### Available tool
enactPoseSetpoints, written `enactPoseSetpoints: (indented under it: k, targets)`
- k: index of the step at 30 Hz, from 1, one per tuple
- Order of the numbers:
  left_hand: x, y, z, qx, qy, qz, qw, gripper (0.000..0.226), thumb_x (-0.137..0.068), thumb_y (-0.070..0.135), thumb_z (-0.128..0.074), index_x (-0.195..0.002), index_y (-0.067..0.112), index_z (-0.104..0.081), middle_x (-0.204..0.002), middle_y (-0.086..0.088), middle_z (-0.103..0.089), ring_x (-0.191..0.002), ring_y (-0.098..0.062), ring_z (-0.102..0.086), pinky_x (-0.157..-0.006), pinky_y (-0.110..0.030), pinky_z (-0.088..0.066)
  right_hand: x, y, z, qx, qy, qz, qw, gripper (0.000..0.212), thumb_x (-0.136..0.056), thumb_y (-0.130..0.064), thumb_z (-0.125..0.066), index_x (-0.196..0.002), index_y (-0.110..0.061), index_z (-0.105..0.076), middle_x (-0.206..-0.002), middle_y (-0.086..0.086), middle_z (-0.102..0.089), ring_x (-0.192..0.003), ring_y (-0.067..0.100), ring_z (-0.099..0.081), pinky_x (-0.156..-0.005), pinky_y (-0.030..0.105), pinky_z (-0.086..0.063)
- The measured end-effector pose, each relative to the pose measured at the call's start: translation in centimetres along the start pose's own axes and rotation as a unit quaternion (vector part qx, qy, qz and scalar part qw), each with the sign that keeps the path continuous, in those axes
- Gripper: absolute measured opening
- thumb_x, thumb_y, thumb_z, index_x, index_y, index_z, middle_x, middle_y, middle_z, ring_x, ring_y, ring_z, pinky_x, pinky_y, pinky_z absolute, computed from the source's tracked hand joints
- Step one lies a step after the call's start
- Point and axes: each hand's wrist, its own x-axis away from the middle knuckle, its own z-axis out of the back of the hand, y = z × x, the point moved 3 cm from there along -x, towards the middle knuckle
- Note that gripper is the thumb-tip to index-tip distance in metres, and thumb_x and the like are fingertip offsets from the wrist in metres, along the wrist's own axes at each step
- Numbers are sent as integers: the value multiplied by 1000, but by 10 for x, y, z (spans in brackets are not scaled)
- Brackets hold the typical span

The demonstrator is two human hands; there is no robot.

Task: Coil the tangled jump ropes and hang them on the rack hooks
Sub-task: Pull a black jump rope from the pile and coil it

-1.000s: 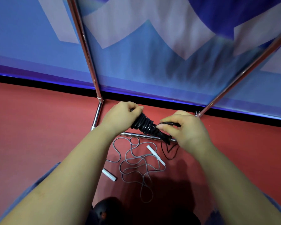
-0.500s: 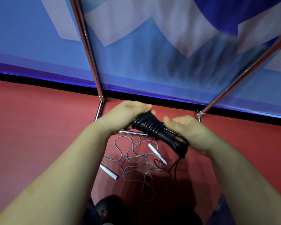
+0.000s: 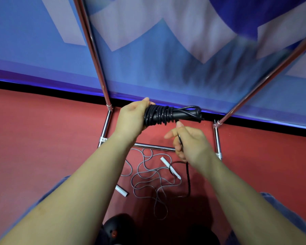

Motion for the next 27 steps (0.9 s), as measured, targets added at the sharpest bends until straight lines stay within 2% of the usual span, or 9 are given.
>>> enactPoseSetpoints:
  k: [3, 5, 7, 11, 13, 16, 19, 23, 27]
  targets:
    - [-6, -4, 7, -72, 36, -60, 995, 33, -94, 30, -53, -66, 21, -67, -52, 7, -55, -56, -15, -49, -61, -30, -43, 0, 5, 2, 105, -14, 42, 993, 28, -97, -25, -48, -81, -9, -65, -49, -1, -37, -39, 10, -32, -42, 21, -30]
    - [-8, -7, 13, -142, 64, -81, 984, 32, -93, 35, -52, -69, 21, -67, -60, 1, -59, -61, -20, -51, -65, -37, -46, 1, 5, 5, 193, -23, 87, 977, 20, -92, -24, -56, -85, -8, -66, -51, -3, -46, -45, 12, -38, -49, 28, -36]
    - [-8, -7, 18, -206, 91, -91, 970, 32, -94, 38, -49, -76, 17, -67, -67, -4, -63, -66, -24, -54, -66, -36, -47, 3, 0, 7, 264, -19, 129, 956, 15, -89, -23, -61, -84, -11, -68, -61, 1, -62, -55, 17, -52, -59, 31, -46]
    - [-5, -3, 19, -295, 84, -81, 948, 30, -94, 39, -49, -86, 19, -69, -75, -1, -66, -76, -24, -58, -66, -31, -42, 5, -13, 18, 320, 35, 176, 930, 19, -83, -28, -69, -70, -15, -66, -53, -4, -48, -53, 12, -38, -55, 27, -35]
    - [-6, -5, 16, -313, 39, -80, 946, 26, -94, 40, -50, -84, 24, -68, -72, 4, -64, -72, -19, -57, -63, -28, -40, 4, -17, 25, 311, 68, 189, 929, 9, -78, -30, -74, -75, -22, -71, -62, -6, -59, -59, 12, -50, -62, 31, -43]
    - [-4, -6, 12, -258, -55, -97, 960, 24, -93, 36, -55, -80, 20, -68, -64, 5, -59, -59, -15, -52, -61, -29, -41, 2, -19, 35, 287, 92, 206, 931, 13, -71, -31, -79, -81, -24, -75, -75, -9, -63, -67, 1, -54, -65, 25, -42]
    - [1, -3, 7, -158, -125, -71, 977, 22, -95, 20, -56, -86, 5, -69, -62, -1, -56, -51, -13, -49, -51, -22, -40, -1, -16, 45, 298, 44, 148, 942, 16, -73, -39, -74, -82, -27, -75, -80, -11, -67, -74, -2, -58, -72, 19, -44]
    - [6, 0, 5, -100, -177, -33, 979, 19, -95, 17, -55, -83, 11, -68, -70, -6, -59, -55, -13, -51, -50, -19, -42, 0, -14, 41, 216, -73, 65, 971, 41, -74, -49, -60, -59, -11, -65, -53, 6, -54, -52, 10, -41, -52, 23, -33]
    - [8, 2, 4, -75, -209, -20, 975, 20, -95, 21, -56, -83, 14, -70, -71, -10, -58, -50, -11, -48, -46, -16, -35, 0, -11, 41, 134, -118, 25, 984, 75, -66, -60, -54, -75, 14, -60, -65, 32, -53, -61, 24, -38, -53, 29, -27]
